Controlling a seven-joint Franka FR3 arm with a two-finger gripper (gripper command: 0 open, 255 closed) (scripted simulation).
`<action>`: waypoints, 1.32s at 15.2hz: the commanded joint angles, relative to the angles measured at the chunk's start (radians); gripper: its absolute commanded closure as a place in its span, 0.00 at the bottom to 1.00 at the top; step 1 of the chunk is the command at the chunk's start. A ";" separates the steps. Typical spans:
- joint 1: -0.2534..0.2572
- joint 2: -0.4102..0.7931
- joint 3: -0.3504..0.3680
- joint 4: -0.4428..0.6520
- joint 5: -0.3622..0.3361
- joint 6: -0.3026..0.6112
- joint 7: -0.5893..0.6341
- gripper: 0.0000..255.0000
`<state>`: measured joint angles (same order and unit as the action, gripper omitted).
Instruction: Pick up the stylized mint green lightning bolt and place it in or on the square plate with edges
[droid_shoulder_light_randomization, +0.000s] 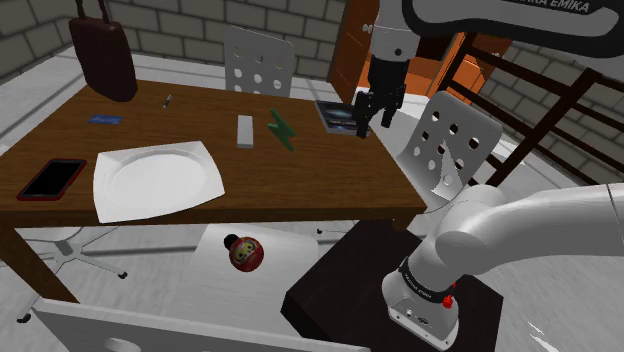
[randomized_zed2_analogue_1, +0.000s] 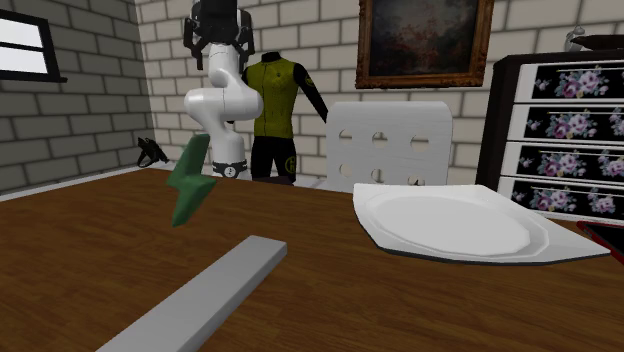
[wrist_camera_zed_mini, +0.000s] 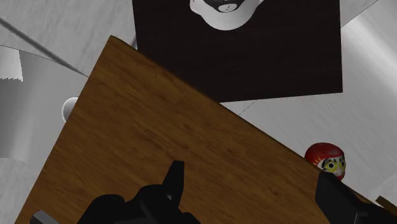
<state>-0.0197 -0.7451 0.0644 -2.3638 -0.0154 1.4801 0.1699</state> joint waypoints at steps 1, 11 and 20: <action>0.000 0.000 0.000 0.000 0.000 0.000 0.000 0.00; 0.018 0.221 -0.135 -0.042 -0.048 0.391 -0.266 0.00; 0.059 0.515 -0.232 0.065 0.020 0.679 -0.529 0.00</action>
<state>0.0342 -0.2697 -0.1566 -2.3207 -0.0091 2.1281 -0.3227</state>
